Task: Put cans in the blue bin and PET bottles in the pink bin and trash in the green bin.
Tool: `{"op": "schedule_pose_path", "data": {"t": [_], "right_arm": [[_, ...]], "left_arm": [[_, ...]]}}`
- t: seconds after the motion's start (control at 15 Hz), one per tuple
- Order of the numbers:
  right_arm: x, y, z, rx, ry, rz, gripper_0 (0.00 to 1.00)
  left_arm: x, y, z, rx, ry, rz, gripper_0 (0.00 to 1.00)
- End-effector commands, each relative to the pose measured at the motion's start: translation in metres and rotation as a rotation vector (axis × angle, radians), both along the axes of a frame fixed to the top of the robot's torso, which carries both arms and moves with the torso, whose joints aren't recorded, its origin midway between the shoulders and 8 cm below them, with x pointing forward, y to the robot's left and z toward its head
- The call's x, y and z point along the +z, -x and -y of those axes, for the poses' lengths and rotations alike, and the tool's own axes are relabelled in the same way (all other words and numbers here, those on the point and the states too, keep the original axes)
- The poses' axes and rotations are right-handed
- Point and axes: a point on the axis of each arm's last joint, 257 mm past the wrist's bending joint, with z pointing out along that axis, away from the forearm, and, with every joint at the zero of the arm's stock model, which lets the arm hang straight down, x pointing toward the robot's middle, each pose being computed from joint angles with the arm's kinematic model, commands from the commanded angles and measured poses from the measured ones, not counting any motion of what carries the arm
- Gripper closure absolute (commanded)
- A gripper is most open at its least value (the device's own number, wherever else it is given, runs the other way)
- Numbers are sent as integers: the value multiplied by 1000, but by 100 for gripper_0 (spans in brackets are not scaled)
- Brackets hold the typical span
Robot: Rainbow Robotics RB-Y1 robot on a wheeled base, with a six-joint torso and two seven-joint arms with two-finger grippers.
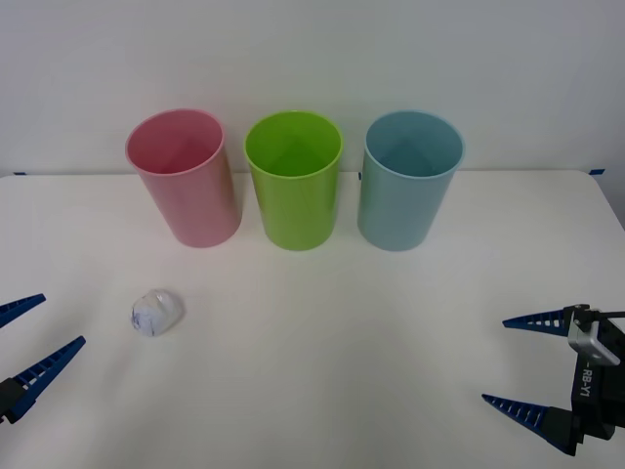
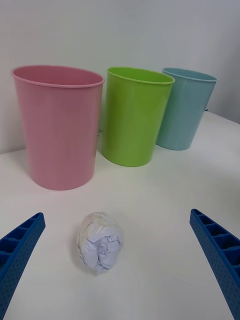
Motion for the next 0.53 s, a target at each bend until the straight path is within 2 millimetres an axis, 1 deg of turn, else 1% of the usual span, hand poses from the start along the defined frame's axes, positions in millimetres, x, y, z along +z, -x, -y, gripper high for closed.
{"op": "schedule_pose_path", "data": {"t": [0.07, 0.53], "right_arm": [[0, 0, 0, 0, 0, 0, 0], [0, 0, 0, 0, 0, 0, 0]], "left_arm": [[0, 0, 0, 0, 0, 0, 0], [0, 0, 0, 0, 0, 0, 0]]}}
